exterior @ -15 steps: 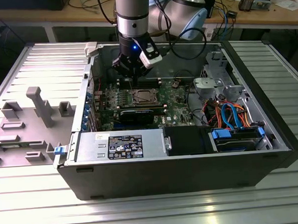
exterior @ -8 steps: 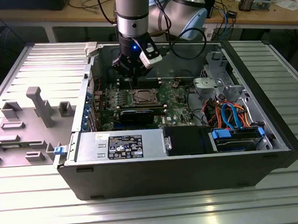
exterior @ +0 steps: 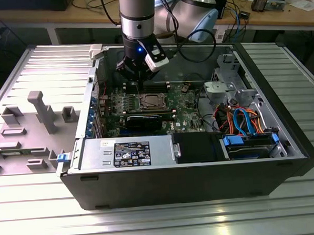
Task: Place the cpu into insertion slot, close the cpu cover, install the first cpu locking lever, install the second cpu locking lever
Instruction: 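Install the first cpu locking lever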
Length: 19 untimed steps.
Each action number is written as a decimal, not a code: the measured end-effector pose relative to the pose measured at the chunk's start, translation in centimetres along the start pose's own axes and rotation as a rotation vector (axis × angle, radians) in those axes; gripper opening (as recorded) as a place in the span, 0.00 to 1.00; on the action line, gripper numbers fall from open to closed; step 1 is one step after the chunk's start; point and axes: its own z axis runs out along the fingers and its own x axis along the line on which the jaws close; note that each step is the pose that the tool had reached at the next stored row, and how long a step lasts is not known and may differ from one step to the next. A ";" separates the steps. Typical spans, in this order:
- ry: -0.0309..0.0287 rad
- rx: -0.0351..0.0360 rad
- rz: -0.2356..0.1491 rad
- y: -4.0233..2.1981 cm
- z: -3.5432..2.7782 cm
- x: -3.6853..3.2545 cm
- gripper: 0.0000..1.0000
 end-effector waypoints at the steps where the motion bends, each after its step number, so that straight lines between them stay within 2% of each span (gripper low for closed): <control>1: -0.0002 -0.0001 0.000 0.01 0.00 0.18 0.11; 10: -0.0011 0.0000 0.000 0.22 -0.02 2.06 0.11; 12: -0.0014 0.0001 0.000 0.26 -0.06 2.27 0.11; 14: -0.0019 -0.0004 0.000 0.29 -0.32 2.34 0.11; 16: -0.0029 -0.0016 0.000 0.36 -0.87 2.55 0.11; 19: -0.0040 -0.0028 0.000 0.85 -0.97 2.81 0.11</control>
